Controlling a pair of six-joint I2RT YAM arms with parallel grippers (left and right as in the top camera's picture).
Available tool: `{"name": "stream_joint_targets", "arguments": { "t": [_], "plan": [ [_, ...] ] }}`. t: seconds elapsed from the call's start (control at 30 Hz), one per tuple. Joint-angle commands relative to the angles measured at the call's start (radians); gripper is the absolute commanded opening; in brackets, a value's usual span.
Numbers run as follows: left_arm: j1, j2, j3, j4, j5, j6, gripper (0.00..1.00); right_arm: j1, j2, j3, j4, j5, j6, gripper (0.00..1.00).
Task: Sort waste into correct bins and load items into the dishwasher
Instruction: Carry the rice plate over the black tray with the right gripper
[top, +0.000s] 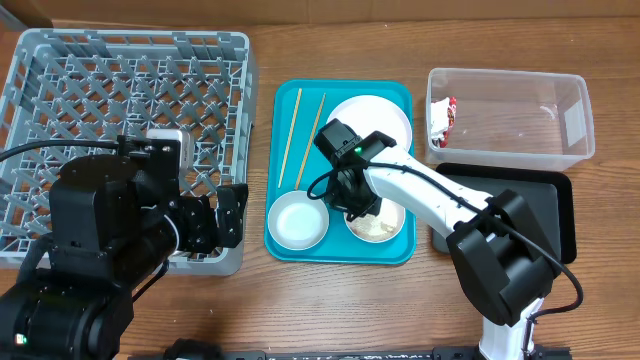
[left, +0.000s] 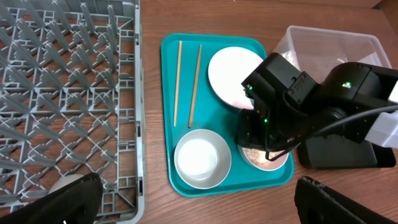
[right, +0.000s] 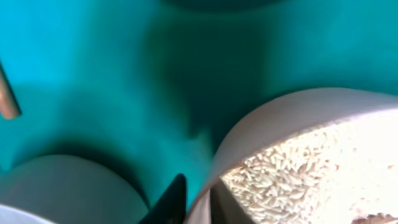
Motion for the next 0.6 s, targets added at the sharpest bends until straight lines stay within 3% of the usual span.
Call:
{"name": "stream_joint_targets", "arguments": {
  "t": [0.0, 0.23, 0.43, 0.57],
  "plan": [
    [-0.001, 0.01, 0.006, 0.0, -0.007, 0.019, 1.0, -0.002, 0.001, -0.003, -0.007, 0.021, 0.014, 0.06],
    [-0.001, 0.013, 0.006, 0.0, -0.006, 0.019, 1.0, -0.007, -0.043, 0.026, -0.078, 0.033, -0.025, 0.04],
    [-0.001, 0.018, 0.006, 0.0, -0.006, 0.019, 1.0, -0.083, -0.217, 0.039, -0.17, 0.03, -0.161, 0.04],
    [-0.001, 0.019, 0.006, 0.0, -0.006, 0.019, 1.0, -0.208, -0.348, 0.038, -0.21, -0.089, -0.391, 0.04]
  ]
}}
